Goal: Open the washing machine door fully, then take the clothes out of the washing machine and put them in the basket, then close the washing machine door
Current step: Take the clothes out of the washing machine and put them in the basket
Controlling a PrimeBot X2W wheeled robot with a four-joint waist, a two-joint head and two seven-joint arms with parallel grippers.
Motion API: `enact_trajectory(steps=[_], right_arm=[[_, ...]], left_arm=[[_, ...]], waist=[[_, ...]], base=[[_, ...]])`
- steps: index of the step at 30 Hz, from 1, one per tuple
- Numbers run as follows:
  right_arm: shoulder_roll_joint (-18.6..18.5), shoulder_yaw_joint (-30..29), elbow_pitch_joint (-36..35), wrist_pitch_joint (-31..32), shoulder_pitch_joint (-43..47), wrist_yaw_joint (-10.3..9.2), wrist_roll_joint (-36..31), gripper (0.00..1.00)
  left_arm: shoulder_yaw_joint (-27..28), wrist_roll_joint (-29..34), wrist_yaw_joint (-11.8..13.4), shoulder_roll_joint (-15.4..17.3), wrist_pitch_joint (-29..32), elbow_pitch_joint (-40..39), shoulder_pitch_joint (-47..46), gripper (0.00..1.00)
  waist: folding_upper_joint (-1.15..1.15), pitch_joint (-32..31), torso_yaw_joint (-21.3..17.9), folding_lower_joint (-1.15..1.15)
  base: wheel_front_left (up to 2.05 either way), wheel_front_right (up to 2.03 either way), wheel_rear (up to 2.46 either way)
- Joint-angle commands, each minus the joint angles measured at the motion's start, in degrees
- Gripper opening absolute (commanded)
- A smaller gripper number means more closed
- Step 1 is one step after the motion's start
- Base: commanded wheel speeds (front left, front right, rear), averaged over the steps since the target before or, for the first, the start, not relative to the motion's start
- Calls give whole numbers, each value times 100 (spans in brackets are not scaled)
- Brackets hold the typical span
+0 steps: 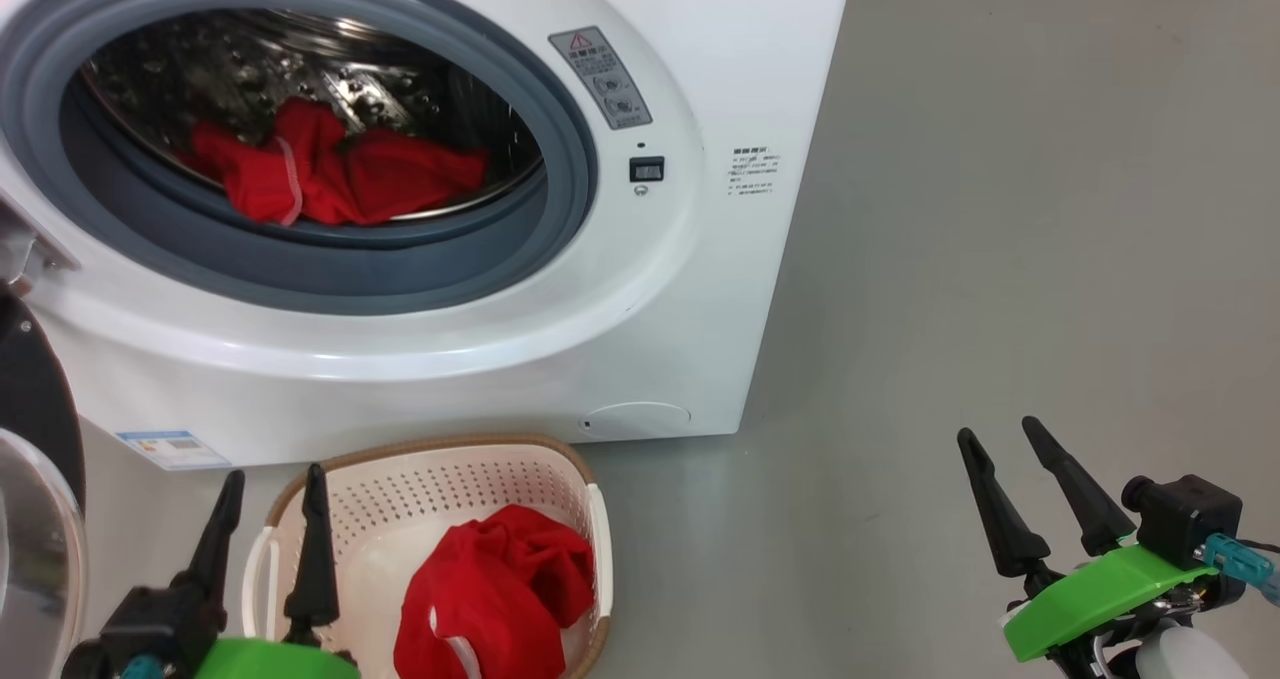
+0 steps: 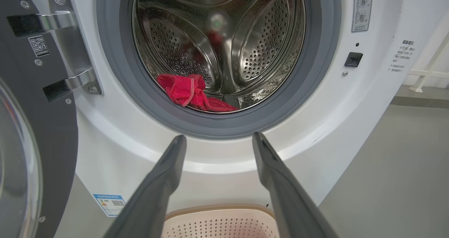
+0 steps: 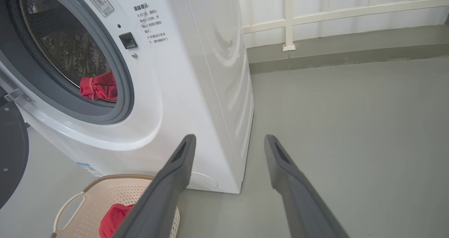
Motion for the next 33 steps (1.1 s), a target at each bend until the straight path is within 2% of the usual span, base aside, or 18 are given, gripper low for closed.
enact_trajectory(steps=[1, 7, 16, 23, 33], right_arm=[[-48, 84, -154, -69, -63, 9, -28, 100], [-3, 84, -188, -69, -193, 9, -40, 100], [70, 90, -266, -69, -496, 9, -80, 100], [154, 182, -309, -69, -797, 9, -87, 100], [265, 346, -353, -69, -1026, 9, -110, 100]], left_arm=[[145, -22, 40, 74, -71, -35, -258, 100], [97, -37, 81, 77, -71, 715, -1009, 100], [-65, -84, 69, 161, -47, 2198, -2849, 100], [-55, 89, 407, 482, 99, 3585, -4404, 100], [-121, 230, 659, 831, 121, 4936, -5593, 100]], waist=[[0, 51, 3, 0], [0, 305, -5, 0], [0, 823, -73, 0], [0, 1224, -264, 0], [0, 1525, -511, 0]], base=[[0, 0, 0], [0, 0, 0], [0, 0, 0], [0, 0, 0], [0, 0, 0]])
